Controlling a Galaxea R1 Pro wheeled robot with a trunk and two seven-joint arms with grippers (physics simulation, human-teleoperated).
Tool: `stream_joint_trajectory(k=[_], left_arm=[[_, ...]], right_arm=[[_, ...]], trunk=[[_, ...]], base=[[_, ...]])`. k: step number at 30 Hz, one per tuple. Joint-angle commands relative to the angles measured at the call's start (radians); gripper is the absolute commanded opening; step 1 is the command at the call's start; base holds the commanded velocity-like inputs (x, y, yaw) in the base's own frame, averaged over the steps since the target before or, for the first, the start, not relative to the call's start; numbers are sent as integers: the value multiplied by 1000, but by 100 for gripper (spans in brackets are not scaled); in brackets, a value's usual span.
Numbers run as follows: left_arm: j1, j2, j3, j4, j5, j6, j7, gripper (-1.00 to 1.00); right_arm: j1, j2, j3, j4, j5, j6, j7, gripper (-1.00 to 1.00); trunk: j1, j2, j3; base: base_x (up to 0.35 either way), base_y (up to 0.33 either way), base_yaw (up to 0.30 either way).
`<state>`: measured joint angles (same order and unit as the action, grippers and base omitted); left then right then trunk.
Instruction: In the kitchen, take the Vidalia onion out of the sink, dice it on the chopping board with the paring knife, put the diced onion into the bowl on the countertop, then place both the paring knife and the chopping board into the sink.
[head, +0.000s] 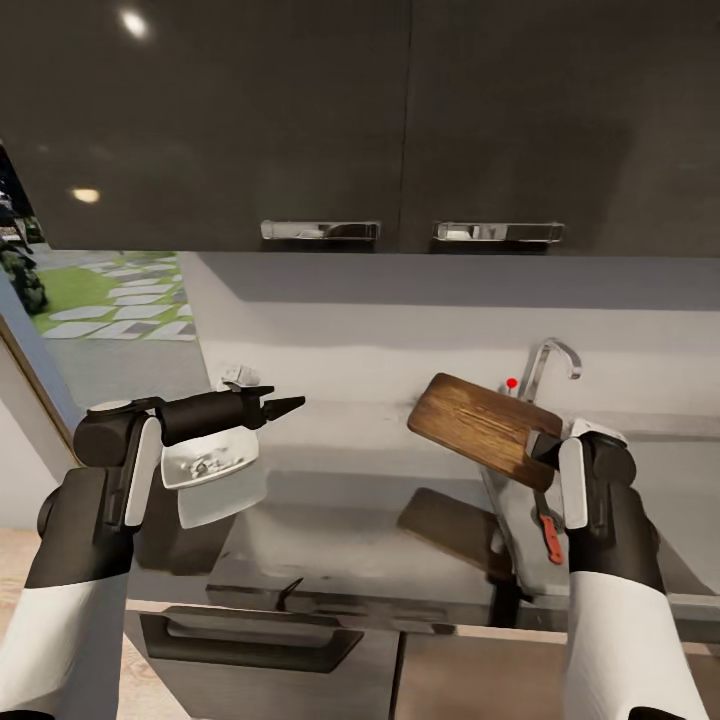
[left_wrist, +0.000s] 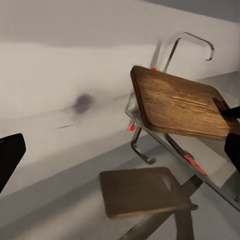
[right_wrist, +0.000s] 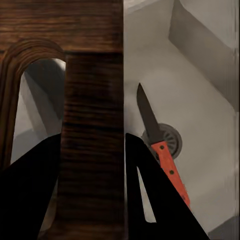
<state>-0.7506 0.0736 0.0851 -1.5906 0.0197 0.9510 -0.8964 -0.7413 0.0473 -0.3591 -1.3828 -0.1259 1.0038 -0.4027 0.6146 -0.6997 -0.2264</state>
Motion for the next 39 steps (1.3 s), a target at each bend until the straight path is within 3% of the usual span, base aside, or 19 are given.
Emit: stream_joint_trajectory(k=[1, 3, 4, 6, 10, 21, 26, 31, 32, 33, 37, 38, 39], left_arm=[[-1, 0, 1, 0, 2, 8, -3, 100], [-1, 0, 1, 0, 2, 8, -3, 100], [-1, 0, 1, 0, 2, 8, -3, 100], [-1, 0, 1, 0, 2, 8, -3, 100], [-1, 0, 1, 0, 2, 8, -3, 100], [-1, 0, 1, 0, 2, 8, -3, 100], [-1, 0, 1, 0, 2, 8, -3, 100], [-1, 0, 1, 0, 2, 8, -3, 100], [-1, 0, 1, 0, 2, 8, -3, 100], [-1, 0, 1, 0, 2, 8, -3, 100], [-1, 0, 1, 0, 2, 8, -3, 100], [-1, 0, 1, 0, 2, 8, -3, 100], [-1, 0, 1, 0, 2, 8, -3, 100]], right_arm=[[-1, 2, -13, -1, -21, -1, -8, -100], [-1, 5, -34, -1, -21, -1, -8, -100], [-1, 6, -74, -1, -21, -2, -8, -100], [-1, 6, -118, -1, -21, -3, -8, -100], [-1, 16, -184, -1, -22, -6, -8, -100], [-1, 28, -225, 20, -23, -11, -14, -100], [-1, 33, -302, 53, -35, -13, -35, -100], [-1, 34, -321, 103, -83, -80, -75, -100], [-1, 34, -322, 113, -95, -113, -108, -100], [-1, 34, -327, 129, -157, -197, -234, -100], [-1, 34, -328, 134, -270, -252, -338, -100], [-1, 34, -328, 135, -317, -268, -375, -100], [-1, 34, -328, 135, -328, -273, -385, -100]], trunk=[[0, -1, -2], [0, -1, -2], [0, -1, -2], [0, -1, -2], [0, -1, -2], [0, -1, -2], [0, -1, -2], [0, -1, -2], [0, -1, -2], [0, -1, -2], [0, -1, -2], [0, -1, -2], [0, -1, -2]], base=[[0, 0, 0], [0, 0, 0], [0, 0, 0], [0, 0, 0], [0, 0, 0], [0, 0, 0], [0, 0, 0], [0, 0, 0], [0, 0, 0], [0, 0, 0], [0, 0, 0], [0, 0, 0], [0, 0, 0]])
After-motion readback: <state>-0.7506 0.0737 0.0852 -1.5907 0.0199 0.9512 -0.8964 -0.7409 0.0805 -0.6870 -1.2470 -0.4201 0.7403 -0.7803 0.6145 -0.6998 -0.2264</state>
